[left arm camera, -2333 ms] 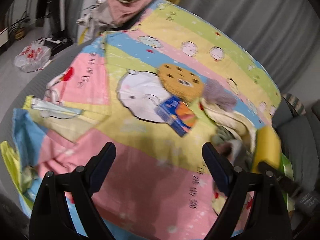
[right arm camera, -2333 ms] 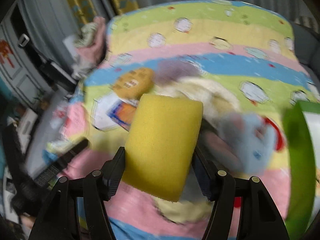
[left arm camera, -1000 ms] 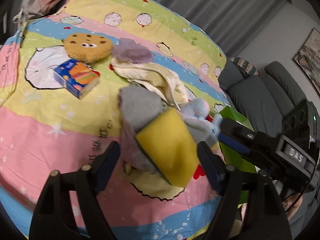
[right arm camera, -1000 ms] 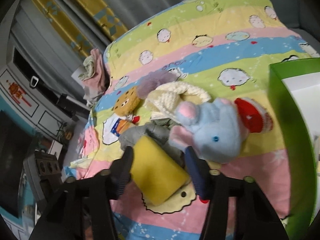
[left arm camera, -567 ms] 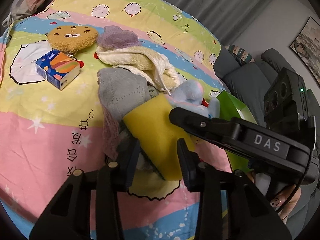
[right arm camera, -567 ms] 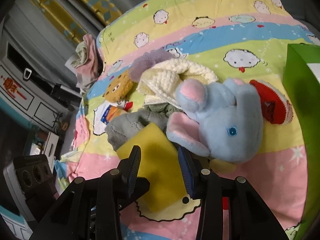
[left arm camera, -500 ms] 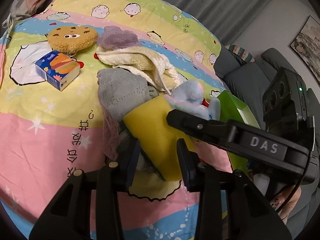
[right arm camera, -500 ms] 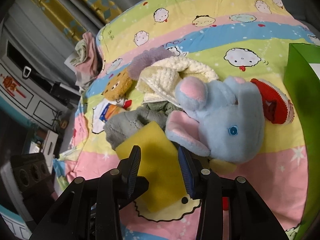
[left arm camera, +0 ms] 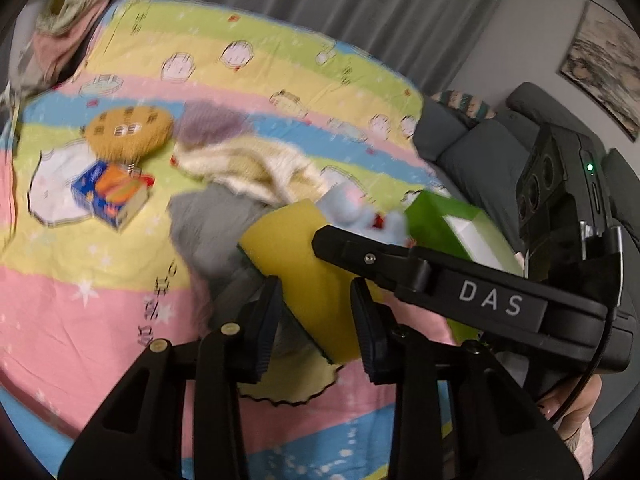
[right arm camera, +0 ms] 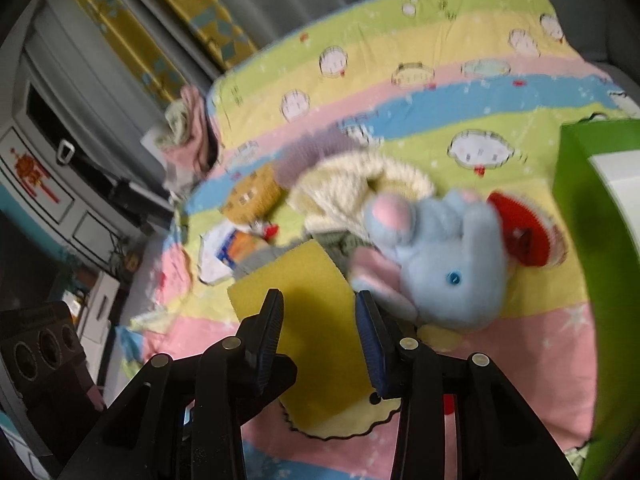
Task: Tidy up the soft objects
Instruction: 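Lift the yellow sponge with the right gripper and carry it toward the green box, then lower the sponge into the green box and open the right gripper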
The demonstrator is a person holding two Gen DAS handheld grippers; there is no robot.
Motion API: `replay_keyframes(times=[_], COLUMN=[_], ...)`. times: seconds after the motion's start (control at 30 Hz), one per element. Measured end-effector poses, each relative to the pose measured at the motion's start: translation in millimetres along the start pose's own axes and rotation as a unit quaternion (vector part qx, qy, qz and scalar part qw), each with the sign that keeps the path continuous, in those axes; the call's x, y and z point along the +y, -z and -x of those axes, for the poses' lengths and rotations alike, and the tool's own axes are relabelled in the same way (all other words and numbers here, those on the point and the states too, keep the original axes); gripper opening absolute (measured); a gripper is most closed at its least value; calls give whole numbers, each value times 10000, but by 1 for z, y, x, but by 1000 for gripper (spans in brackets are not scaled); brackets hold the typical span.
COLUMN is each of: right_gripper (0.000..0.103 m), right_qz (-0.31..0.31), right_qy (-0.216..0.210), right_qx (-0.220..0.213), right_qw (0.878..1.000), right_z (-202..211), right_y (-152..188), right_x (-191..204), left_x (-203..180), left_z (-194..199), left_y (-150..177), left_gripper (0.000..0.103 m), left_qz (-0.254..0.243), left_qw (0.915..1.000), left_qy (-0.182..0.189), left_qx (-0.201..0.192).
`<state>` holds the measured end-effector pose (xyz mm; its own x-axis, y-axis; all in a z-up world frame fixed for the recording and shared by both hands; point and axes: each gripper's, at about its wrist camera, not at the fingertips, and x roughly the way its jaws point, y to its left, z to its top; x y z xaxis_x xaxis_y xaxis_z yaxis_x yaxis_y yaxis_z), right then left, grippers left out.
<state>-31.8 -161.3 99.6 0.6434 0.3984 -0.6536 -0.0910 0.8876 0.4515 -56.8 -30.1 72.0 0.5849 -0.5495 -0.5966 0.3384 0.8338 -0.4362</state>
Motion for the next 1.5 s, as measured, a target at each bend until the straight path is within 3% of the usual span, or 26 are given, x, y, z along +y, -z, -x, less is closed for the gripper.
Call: replay_keyframes(times=[0.13,0.3,0.4,0.7,1.07,1.5], right_gripper=[40,40,40,40,40,41], right_qz=[45,24,-92,-429,-1231,-2097], right_qy=[-107,-55,-195,-100,417,1081], right_qx=[-411,-871,-1011,-1491,-1845,-1722], right_qw=[9991,9962,9946,9878,9742,9564], right_z=[32,66,80,119,159,176], right_y=[-6,-12,-16,-25,-37,-37], right_x=[3,1,-7,-40,-117,-204], left_x=[-20,-55,-62,-107,-178,-246], left_z=[16,29,30,25,-30,-112], left_y=[-9,-19,-25,-35,-49,-47], left_gripper=[32,32,32,32,32,31], left_qz=[-322,-872,-840,-1289,-1789,-2090], left_qw=[9990,9940,9941,9885,9805,9690], left_qy=[90,-53,195,300,757,1185], left_qx=[-294,-658,-664,-725,-314,583])
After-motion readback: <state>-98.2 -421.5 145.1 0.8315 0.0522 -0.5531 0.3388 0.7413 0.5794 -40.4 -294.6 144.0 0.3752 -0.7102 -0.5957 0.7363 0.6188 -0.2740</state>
